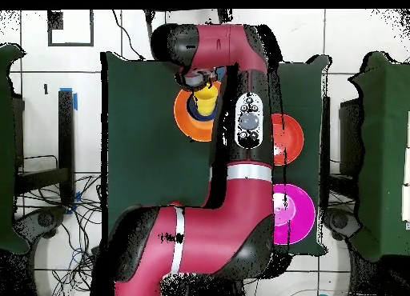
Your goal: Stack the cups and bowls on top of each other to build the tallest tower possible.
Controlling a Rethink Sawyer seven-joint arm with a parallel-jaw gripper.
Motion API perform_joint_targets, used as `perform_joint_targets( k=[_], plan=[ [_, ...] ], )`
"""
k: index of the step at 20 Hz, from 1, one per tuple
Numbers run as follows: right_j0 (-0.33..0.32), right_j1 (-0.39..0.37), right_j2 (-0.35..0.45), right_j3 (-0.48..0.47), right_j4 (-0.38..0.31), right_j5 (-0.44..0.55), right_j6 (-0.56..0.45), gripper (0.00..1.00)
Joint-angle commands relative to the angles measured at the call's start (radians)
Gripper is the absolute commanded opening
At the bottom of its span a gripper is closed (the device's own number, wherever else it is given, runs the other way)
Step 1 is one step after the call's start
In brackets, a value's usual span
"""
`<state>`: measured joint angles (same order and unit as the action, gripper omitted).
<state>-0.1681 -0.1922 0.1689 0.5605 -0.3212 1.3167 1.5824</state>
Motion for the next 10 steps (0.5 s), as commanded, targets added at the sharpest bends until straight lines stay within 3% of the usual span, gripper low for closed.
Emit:
perform_joint_targets(
  k=[1,10],
  plan=[
    [0.002,-0.080,0.009,0.141,-0.007,0.186,-0.194,1.00],
    [0.001,-0.076,0.006,0.136,-0.027,0.270,-0.190,1.00]
  ],
)
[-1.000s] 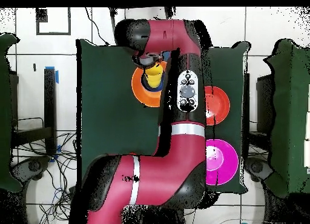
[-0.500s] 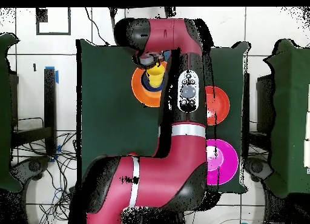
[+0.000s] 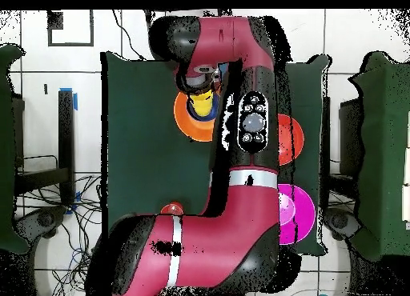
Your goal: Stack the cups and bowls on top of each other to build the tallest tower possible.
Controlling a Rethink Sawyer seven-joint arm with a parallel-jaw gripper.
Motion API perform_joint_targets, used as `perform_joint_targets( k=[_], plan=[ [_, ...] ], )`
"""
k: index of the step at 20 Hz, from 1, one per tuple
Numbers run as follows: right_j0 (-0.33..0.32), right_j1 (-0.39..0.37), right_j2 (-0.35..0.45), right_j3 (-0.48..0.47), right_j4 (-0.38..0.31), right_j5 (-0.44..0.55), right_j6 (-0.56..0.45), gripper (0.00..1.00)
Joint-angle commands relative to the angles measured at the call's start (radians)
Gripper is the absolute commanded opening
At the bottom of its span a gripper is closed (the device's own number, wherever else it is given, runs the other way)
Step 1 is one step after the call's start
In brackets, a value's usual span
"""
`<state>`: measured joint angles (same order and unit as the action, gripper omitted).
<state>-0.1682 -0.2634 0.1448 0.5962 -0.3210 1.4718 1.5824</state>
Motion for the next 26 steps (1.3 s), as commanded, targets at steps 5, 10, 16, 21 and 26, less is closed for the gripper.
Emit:
perform_joint_targets(
  k=[5,10,16,21,26],
  plan=[
    [0.000,0.003,0.034,0.092,-0.028,0.127,-0.179,1.00],
    [-0.019,-0.006,0.085,0.138,-0.004,-0.132,-0.191,1.00],
    [-0.043,-0.052,0.111,0.248,0.029,-0.353,-0.163,0.00],
    [-0.034,-0.044,0.098,0.224,0.029,-0.308,-0.180,0.00],
    [-0.038,-0.051,0.097,0.241,0.038,-0.340,-0.182,0.00]
  ],
)
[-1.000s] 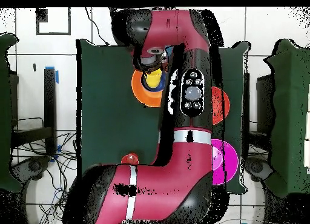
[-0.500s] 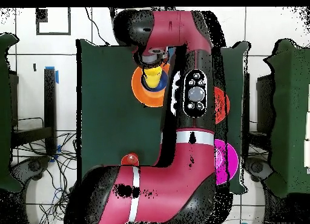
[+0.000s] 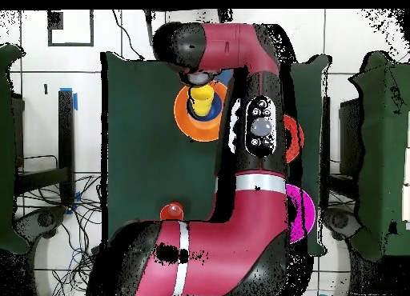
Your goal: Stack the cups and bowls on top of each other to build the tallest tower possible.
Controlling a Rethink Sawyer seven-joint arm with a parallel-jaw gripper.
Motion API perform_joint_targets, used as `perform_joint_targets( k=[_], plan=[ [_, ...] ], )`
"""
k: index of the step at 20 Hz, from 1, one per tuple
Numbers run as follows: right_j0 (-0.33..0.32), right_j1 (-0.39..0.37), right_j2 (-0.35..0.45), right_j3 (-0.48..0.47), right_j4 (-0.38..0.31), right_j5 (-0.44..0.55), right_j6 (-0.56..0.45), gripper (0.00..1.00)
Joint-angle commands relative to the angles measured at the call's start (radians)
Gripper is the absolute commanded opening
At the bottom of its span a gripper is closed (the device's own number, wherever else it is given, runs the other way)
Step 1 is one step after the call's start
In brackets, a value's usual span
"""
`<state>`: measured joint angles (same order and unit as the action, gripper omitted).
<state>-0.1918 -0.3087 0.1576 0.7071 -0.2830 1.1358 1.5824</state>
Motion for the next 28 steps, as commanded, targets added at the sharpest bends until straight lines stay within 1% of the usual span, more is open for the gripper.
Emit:
perform_joint_targets(
  k=[1,3,5,6,8,12,14,20,21,26,27,28],
  plan=[
    [-0.013,-0.007,0.082,0.129,0.001,0.006,-0.176,0.00],
    [-0.011,-0.011,0.071,0.130,0.004,0.037,-0.153,0.00],
    [-0.006,-0.012,0.052,0.131,0.011,0.134,-0.128,0.00],
    [-0.002,-0.009,0.043,0.125,0.014,0.204,-0.126,0.00],
    [0.001,-0.005,0.036,0.123,0.016,0.268,-0.126,0.00],
    [0.001,0.002,0.034,0.129,0.000,0.245,-0.133,0.00],
    [-0.003,0.010,0.045,0.131,-0.002,0.211,-0.137,0.00],
    [-0.015,0.020,0.056,0.179,-0.004,0.101,-0.123,0.00],
    [-0.019,0.019,0.061,0.193,-0.001,0.070,-0.122,0.00],
    [-0.022,0.016,0.065,0.214,0.001,0.051,-0.119,0.00],
    [-0.019,0.024,0.064,0.202,0.000,0.074,-0.119,0.00],
    [-0.018,0.026,0.062,0.199,-0.003,0.076,-0.121,0.00]
  ],
)
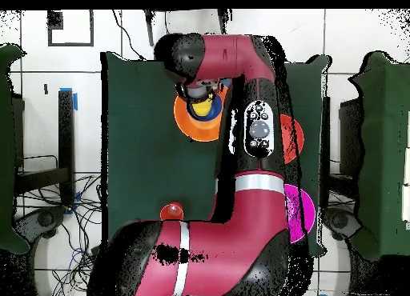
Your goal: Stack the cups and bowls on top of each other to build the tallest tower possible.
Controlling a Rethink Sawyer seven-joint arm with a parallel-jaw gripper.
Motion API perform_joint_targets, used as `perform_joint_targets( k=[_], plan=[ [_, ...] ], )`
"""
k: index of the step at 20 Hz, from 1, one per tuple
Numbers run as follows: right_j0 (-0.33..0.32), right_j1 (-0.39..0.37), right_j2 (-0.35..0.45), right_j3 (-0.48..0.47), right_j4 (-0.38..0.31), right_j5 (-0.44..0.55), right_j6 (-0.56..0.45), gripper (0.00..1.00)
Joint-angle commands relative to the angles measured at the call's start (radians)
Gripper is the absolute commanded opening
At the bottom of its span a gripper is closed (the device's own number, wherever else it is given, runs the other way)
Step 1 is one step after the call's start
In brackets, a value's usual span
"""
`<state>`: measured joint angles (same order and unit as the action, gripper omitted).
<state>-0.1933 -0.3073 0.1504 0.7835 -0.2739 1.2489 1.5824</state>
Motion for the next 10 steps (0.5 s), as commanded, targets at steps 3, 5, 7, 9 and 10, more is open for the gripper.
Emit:
perform_joint_targets(
  k=[3,5,7,9,10],
  plan=[
    [-0.017,0.027,0.072,0.121,-0.010,-0.043,-0.117,0.00],
    [-0.016,0.035,0.076,0.110,-0.012,-0.049,-0.120,0.00],
    [-0.016,0.039,0.076,0.111,-0.014,-0.059,-0.120,0.00],
    [-0.016,0.037,0.075,0.115,-0.015,-0.061,-0.119,0.00],
    [-0.015,0.034,0.074,0.115,-0.014,-0.053,-0.117,0.00]
  ],
)
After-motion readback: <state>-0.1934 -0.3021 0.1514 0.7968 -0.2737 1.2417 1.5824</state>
